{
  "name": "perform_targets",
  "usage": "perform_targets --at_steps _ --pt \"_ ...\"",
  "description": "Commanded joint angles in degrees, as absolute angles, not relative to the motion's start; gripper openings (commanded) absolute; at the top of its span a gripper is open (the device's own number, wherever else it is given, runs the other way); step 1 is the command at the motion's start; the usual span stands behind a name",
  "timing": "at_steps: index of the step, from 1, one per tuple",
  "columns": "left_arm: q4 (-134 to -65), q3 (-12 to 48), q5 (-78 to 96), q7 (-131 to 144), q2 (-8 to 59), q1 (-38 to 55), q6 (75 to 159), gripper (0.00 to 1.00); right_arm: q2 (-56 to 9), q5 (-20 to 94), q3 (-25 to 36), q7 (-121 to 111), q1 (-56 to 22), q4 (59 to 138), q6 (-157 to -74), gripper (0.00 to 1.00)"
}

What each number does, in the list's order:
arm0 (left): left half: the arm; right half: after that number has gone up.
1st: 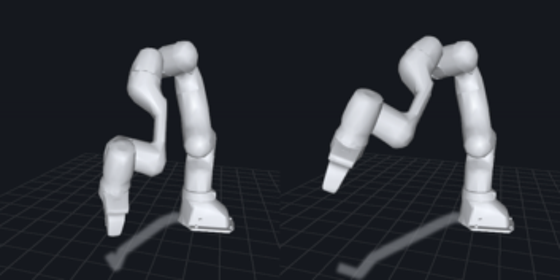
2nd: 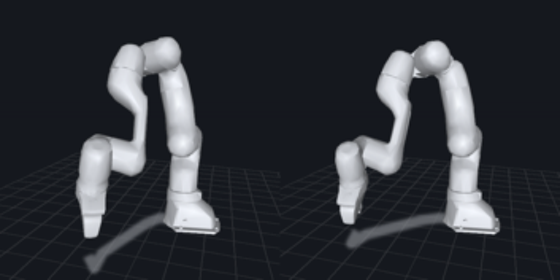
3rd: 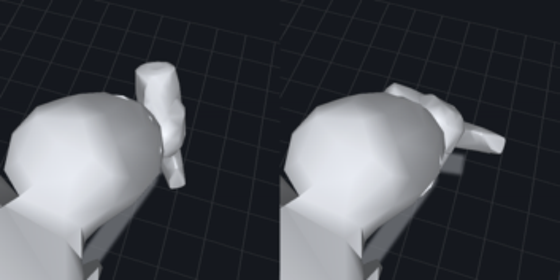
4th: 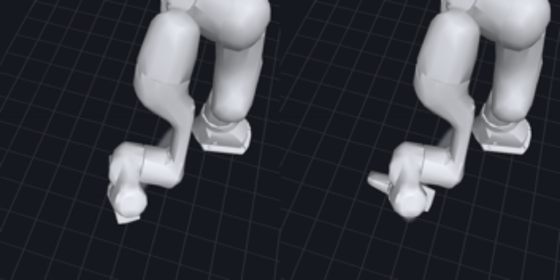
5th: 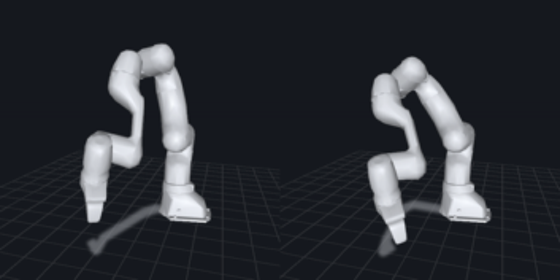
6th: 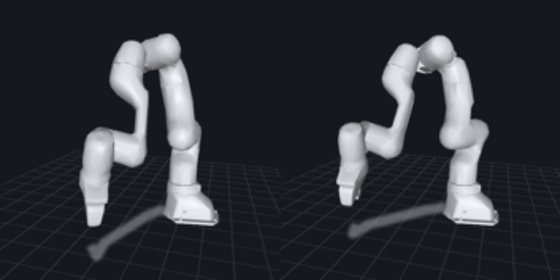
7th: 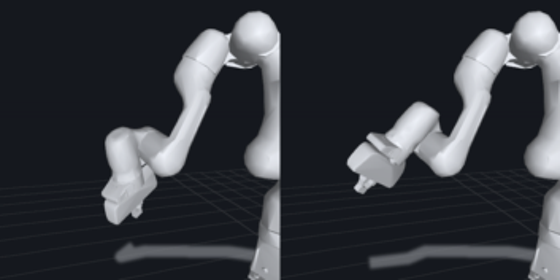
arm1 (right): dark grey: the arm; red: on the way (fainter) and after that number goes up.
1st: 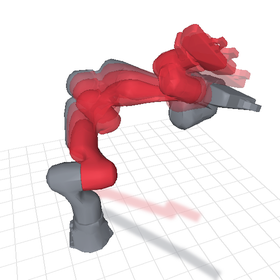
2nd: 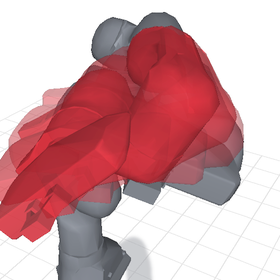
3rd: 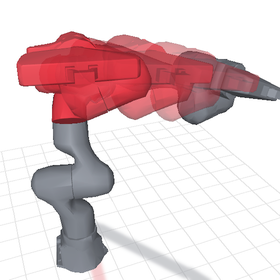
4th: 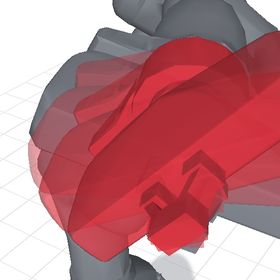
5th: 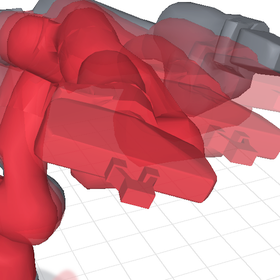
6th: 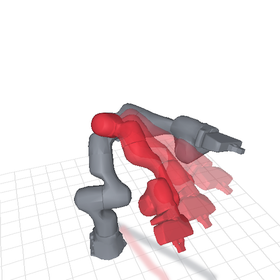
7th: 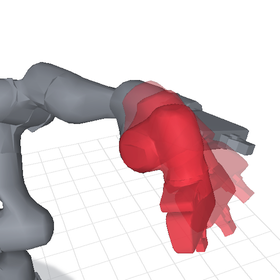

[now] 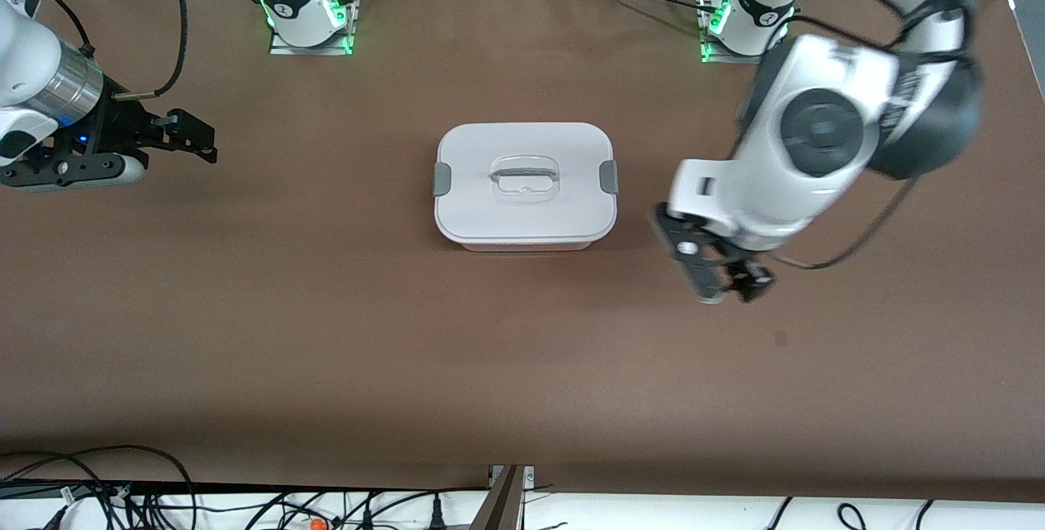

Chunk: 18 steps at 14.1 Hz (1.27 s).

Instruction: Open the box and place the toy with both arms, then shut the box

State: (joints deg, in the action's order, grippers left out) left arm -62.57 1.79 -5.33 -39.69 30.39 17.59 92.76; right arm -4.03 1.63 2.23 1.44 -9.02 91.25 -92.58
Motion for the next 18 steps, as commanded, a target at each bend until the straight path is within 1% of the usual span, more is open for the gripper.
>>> perform_targets --at_steps 1,3,5,8,9,12,13,15,17,18 --pt "-69.34 1.41 -6.85 -39.73 21.9 11.36 92.64 1.0 -4.48 0.97 1.41 2.02 -8.26 89.82 -91.41 1.0" --pt "-71.62 1.49 -6.25 -38.94 17.95 6.44 92.72 1.0 -4.48 0.97 1.41 2.02 -8.26 89.82 -91.41 1.0" --pt "-71.98 0.8 -6.15 -38.94 15.92 3.18 92.55 1.0 -4.48 0.97 1.41 2.02 -8.26 89.82 -91.49 1.0" --pt "-77.24 -4.38 -0.99 -32.21 11.53 2.2 92.55 1.0 -4.48 0.97 1.41 2.02 -8.26 89.82 -91.49 1.0" --pt "-79.0 -4.74 0.6 -27.12 10.03 1.94 92.55 1.0 -4.48 0.97 1.41 2.02 -8.26 89.82 -91.58 1.0" --pt "-79.28 -4.48 0.79 -11.83 8.79 2.28 87.29 1.0 -4.48 0.97 1.41 2.02 -8.17 89.82 -91.41 1.0" --pt "-79.45 -4.4 0.7 -8.65 8.35 2.2 86.93 1.0 -4.48 0.97 1.41 2.02 -8.17 89.82 -91.49 1.0" --pt "-79.8 -4.39 0.18 -8.35 7.91 2.11 86.66 1.0 -4.48 1.05 1.41 2.02 -8.26 89.82 -91.49 1.0" --pt "-82.16 -4.39 -0.09 -8.35 6.95 2.11 84.91 1.0 -4.48 0.97 1.41 2.02 -8.26 89.82 -91.49 1.0" --pt "-82.09 -4.39 -0.09 -8.44 7.03 2.28 84.9 1.0 -4.48 0.97 1.41 2.02 -8.26 89.82 -91.49 1.0"
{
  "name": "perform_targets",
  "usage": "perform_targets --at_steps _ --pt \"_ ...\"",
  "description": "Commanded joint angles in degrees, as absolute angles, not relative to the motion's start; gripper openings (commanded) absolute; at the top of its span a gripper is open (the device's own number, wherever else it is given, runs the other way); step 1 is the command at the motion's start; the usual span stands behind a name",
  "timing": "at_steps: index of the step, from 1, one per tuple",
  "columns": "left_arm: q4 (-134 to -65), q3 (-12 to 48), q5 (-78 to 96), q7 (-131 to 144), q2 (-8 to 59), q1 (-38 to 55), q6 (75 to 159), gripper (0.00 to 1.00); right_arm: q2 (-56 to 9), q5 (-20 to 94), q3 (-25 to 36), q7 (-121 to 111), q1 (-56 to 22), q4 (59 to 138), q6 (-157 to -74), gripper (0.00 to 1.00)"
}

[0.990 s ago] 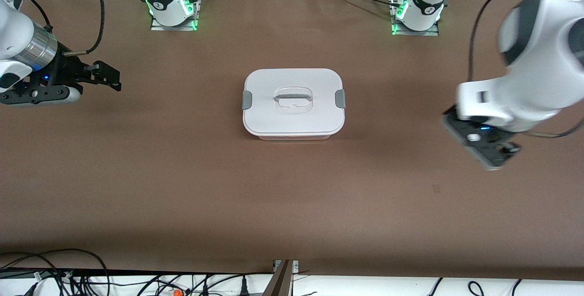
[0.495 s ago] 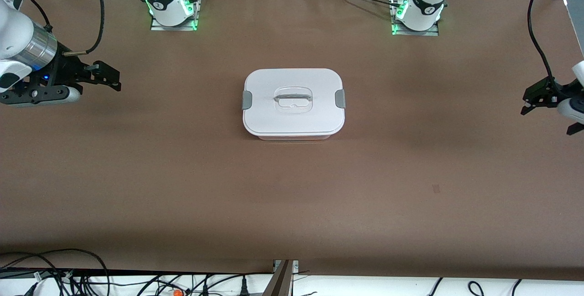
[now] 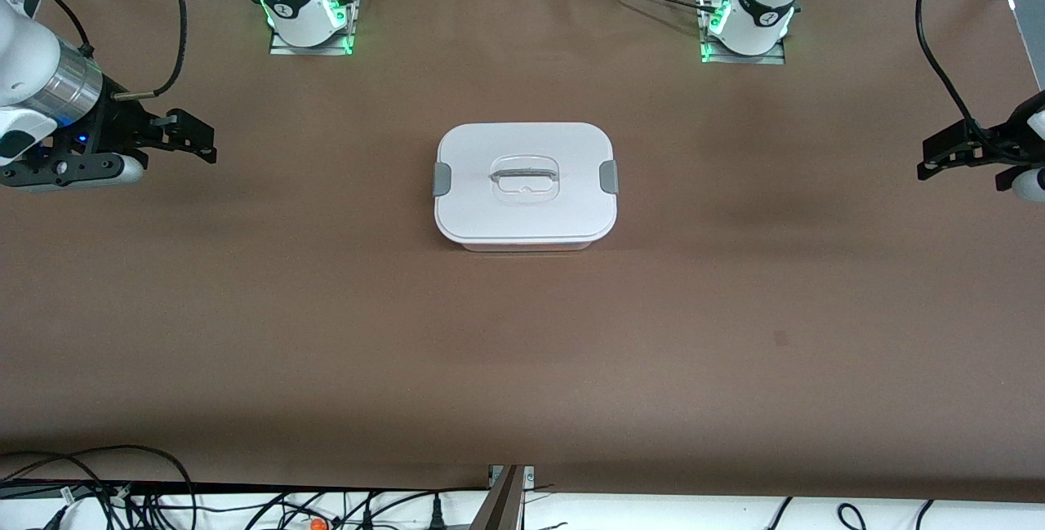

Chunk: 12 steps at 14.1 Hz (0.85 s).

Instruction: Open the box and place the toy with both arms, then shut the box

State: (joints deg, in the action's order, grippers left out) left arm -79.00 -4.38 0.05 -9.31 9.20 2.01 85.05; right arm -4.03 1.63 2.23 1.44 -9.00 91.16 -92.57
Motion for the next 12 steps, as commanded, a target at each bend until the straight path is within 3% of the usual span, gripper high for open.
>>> perform_targets --at_steps 1,12 --pt "-82.0 -4.39 -0.26 -8.35 7.12 2.72 84.99 1.0 -4.48 0.97 1.41 2.11 -8.26 89.82 -91.41 1.0" --pt "-80.51 -4.57 -0.09 -7.91 10.46 2.02 84.64 1.0 -4.48 0.97 1.41 2.02 -8.35 89.74 -91.67 1.0"
